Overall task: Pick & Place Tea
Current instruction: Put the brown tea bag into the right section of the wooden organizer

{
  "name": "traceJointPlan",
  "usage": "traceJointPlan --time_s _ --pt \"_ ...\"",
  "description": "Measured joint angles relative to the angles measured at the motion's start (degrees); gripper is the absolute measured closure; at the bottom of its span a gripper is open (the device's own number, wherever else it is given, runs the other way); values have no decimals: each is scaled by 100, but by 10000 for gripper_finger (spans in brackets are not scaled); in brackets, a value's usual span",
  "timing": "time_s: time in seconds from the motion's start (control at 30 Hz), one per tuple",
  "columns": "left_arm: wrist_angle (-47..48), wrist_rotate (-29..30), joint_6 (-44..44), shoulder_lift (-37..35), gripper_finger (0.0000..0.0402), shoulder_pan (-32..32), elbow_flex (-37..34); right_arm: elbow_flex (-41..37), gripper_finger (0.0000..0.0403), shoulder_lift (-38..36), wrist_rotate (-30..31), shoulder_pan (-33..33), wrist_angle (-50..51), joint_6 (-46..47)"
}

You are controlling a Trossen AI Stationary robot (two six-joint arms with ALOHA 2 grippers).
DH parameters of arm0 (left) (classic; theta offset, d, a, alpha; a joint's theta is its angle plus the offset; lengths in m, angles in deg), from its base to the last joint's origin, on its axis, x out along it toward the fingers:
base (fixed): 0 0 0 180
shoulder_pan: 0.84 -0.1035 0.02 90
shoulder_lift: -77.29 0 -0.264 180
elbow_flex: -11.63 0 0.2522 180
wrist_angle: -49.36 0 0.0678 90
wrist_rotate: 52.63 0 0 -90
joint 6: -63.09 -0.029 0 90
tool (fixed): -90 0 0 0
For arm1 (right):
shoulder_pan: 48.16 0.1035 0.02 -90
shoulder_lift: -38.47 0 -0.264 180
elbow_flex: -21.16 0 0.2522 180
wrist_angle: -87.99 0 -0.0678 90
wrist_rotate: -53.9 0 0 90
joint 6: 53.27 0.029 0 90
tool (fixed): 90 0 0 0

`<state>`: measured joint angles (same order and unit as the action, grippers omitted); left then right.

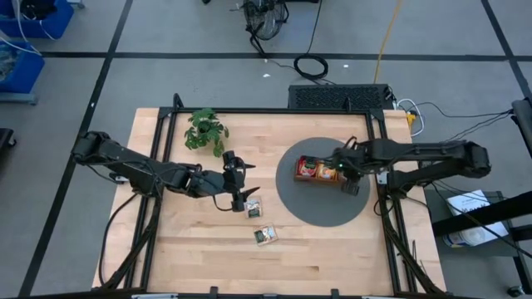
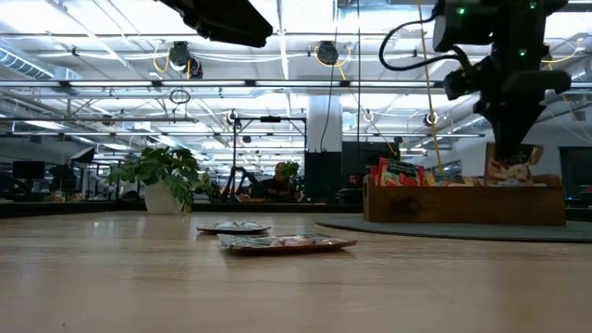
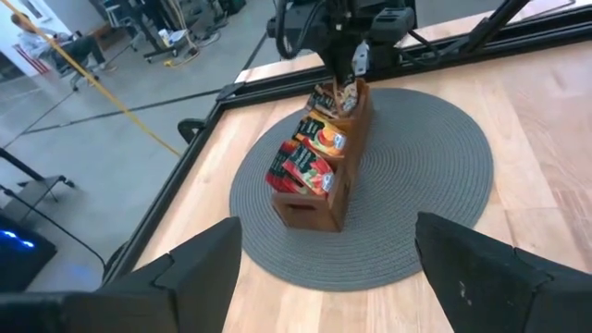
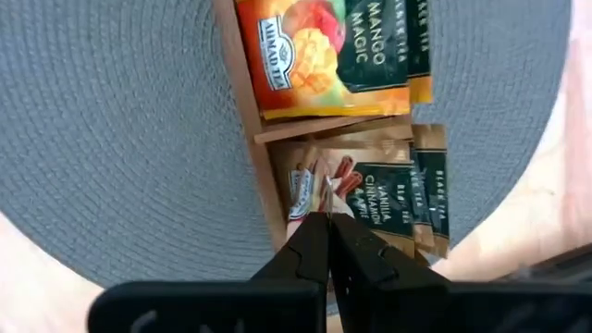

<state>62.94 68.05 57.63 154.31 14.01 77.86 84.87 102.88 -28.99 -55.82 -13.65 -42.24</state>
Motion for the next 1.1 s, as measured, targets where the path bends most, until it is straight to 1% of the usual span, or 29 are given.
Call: traceJointPlan --time_s 0.1,0.23,0.43,0.57,0.7,0.83,1.0,1.1 --pt "27 -4 21 0 86 1 0 0 403 146 -26 -2 85 0" --pt "45 -13 26 2 79 1 0 -1 403 197 -274 2 202 -20" --pt "43 -18 38 2 83 -12 0 -2 403 196 43 -30 139 -1" --pt "43 -20 46 2 89 -15 2 -2 403 196 44 -28 -47 43" --pt "43 -20 70 2 86 -15 2 -2 401 196 45 -28 -119 211" --pt "45 -20 81 2 80 -13 2 -2 383 196 40 -28 -76 345" --pt "46 -20 87 2 79 -13 2 -2 342 194 54 -28 -52 548" --pt "45 -20 87 2 82 -13 2 -2 315 194 393 -26 -52 614"
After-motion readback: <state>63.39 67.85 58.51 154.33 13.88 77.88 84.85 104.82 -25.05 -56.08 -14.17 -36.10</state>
